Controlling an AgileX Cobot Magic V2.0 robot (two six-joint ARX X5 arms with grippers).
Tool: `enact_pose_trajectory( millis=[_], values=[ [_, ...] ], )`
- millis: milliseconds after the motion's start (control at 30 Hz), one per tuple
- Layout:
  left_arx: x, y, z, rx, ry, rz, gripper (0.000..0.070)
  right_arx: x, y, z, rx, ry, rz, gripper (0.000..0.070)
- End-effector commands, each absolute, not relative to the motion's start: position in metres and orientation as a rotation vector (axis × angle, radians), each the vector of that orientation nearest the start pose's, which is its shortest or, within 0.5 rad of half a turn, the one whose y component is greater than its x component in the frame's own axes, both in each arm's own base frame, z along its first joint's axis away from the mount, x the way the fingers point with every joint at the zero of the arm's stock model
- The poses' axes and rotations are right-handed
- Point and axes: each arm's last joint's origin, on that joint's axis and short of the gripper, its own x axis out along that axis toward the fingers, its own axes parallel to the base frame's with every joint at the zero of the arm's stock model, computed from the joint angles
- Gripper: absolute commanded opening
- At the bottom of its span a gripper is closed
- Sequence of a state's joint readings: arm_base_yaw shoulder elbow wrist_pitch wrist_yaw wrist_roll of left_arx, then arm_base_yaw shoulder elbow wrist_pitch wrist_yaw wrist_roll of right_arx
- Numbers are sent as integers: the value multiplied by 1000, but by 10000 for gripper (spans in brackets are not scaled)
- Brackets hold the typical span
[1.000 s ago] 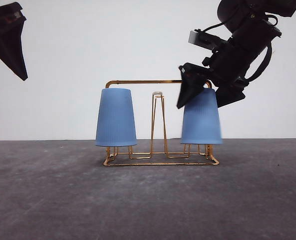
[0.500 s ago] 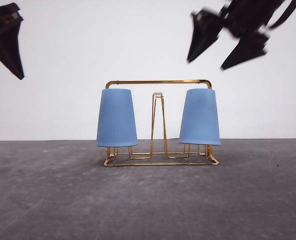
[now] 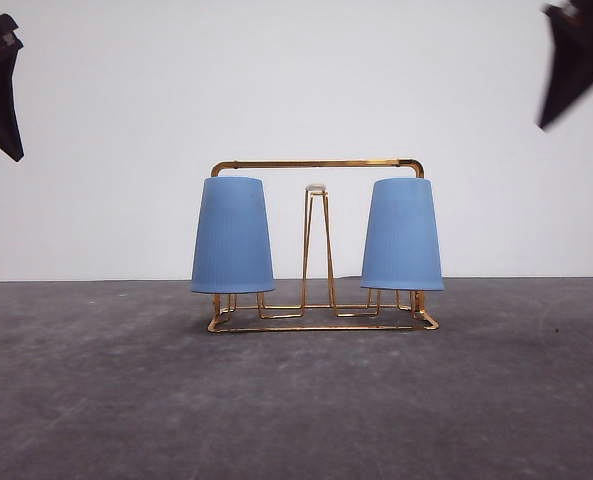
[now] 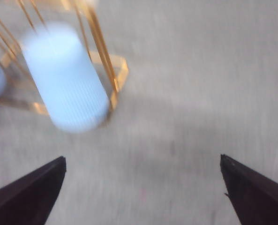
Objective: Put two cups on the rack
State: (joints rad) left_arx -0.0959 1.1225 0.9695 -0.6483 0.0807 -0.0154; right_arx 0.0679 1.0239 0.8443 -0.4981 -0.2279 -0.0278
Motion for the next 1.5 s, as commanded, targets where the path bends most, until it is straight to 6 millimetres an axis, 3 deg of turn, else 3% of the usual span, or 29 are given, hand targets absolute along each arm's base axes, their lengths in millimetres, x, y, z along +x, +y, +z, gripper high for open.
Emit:
enact_pose_trajectory(
  millis=[0,200,433,533,567,600,633,700,733,1467],
  values=[
    [225,-24,296,-12,793,-162,556,200,20,282,65,664,281,653],
    [225,-24,296,-12,794,-161,556,180,18,276,70,676,230,653],
    [225,-24,296,-13,794,-161,555,180,18,276,72,675,224,651],
    [225,-24,296,-14,795,-161,554,180,18,276,76,676,224,573],
    [225,-24,296,-14,797,-160,543,180,18,276,76,677,224,514],
    [225,-24,296,-14,799,-160,519,180,18,276,76,679,224,438],
    [224,-24,295,-14,805,-160,395,179,18,276,76,681,224,311],
    [224,-24,295,-13,813,-161,40,179,18,275,74,686,225,44],
    [224,-24,295,-13,812,-161,28,179,18,275,73,687,226,11],
    [221,-25,298,-6,798,-161,22,178,18,274,110,705,216,0]
  ],
)
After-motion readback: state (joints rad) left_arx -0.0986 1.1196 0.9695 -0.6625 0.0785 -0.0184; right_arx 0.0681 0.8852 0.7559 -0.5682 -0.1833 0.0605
